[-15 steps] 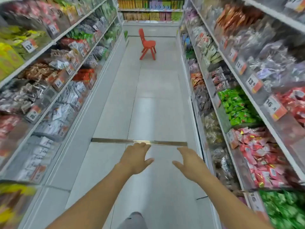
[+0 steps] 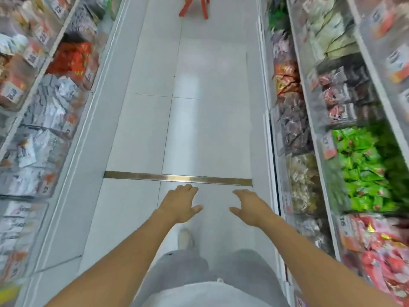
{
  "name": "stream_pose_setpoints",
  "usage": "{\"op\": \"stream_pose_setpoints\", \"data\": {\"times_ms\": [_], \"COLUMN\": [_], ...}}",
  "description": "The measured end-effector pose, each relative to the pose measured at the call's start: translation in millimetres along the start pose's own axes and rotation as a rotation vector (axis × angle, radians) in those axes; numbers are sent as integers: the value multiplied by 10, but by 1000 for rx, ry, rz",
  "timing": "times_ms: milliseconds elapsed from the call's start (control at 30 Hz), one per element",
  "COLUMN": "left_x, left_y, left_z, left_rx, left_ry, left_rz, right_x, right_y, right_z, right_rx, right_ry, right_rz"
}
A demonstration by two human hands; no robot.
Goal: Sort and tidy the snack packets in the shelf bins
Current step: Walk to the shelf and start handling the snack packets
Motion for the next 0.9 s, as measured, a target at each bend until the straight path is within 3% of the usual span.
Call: {"op": "stream_pose_setpoints", "data": {"times_ms": [233,467,900], "left_x": [1792,3382,6633], "left_y": [-1612,-3279,-6331], "left_z": [150,508,1719], "left_rx": [101,87,-39], "left_ry": [108,-10,0], "left_rz": [14,-25,-142], "right_x": [1379,3061,6395], "right_y": [-1555,-3311,-6610], "right_z": [-44,-207,484], "right_rx": [106,206,161], "right_ry": [2,21,-21], "right_rz": [-74,-48,-59]}}
Point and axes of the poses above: each hand's wrist, its own x-axis towards the middle knuckle, its own y-axis out of the palm, z = x × y, the point moved 2 cm from there along x, towards the middle knuckle, and after that the axes turned 4 degrees about y, right-handed, at the moved point
